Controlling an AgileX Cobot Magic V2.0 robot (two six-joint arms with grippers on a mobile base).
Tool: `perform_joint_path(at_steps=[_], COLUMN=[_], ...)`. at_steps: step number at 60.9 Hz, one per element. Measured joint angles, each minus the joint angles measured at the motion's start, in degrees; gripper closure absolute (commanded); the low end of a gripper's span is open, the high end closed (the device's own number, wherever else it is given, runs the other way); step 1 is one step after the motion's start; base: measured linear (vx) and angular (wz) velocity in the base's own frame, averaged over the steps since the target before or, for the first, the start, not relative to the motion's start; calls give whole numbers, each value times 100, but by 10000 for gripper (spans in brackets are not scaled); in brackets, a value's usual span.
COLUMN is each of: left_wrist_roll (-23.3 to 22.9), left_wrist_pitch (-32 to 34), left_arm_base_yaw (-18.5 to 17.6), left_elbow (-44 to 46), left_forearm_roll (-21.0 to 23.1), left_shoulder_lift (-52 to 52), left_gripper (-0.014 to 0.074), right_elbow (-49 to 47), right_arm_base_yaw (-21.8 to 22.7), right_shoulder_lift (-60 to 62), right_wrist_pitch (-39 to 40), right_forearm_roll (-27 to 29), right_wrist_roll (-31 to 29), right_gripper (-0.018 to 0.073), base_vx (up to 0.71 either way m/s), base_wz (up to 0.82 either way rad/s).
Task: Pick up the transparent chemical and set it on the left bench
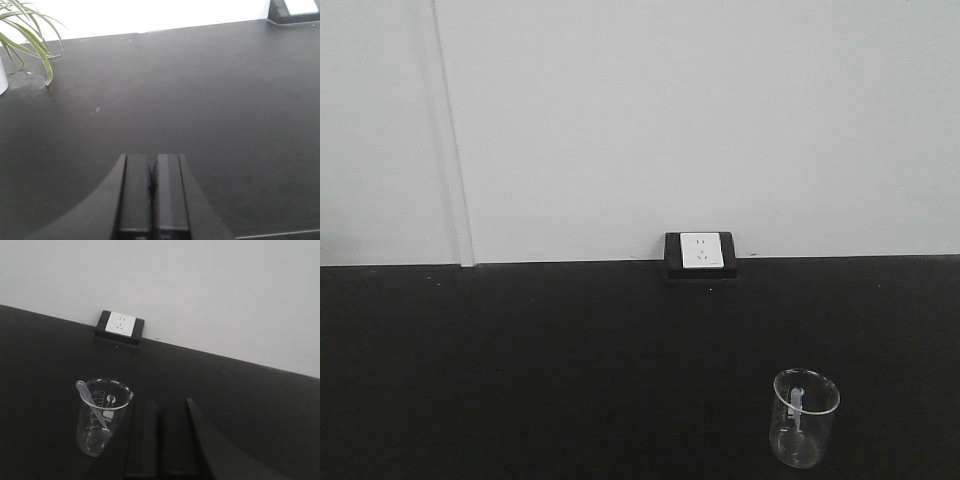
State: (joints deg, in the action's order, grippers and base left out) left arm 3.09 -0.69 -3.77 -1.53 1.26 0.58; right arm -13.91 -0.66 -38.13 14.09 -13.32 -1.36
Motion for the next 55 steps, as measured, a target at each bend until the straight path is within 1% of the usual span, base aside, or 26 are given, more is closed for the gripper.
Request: perform_joint_path(at_steps=[14,20,22,28,32,42,55], left_wrist_roll=[0,0,0,0,0,0,0], left_wrist_pitch=[0,0,0,0,0,0,0], left_arm_base_yaw=[0,0,0,0,0,0,0], left_elbow=[0,0,0,0,0,0,0], left_forearm_roll=[0,0,0,0,0,0,0], left_shoulder_lift=[0,0,0,0,0,0,0], left_gripper=[600,600,600,600,600,600,600], right_elbow=[-25,-39,-76,-313,-581,-1412,-2161], right_arm_base_yaw=[0,0,0,0,0,0,0], right_shoulder_lift=[-1822,-2529,-2793,-3462,-3905,-4884,-5739], right_wrist_pitch=[1828,2797,3153,3759,3896,3901,3794], right_forearm_roll=[-106,-491,-730,-1378,-1680,-1834,-2066], right_wrist_roll=[0,0,0,136,294,462,585], right_gripper=[111,23,4,-7,-6,-6,-6], base_vx=[0,0,0,0,0,0,0], base_wz=[0,0,0,0,0,0,0])
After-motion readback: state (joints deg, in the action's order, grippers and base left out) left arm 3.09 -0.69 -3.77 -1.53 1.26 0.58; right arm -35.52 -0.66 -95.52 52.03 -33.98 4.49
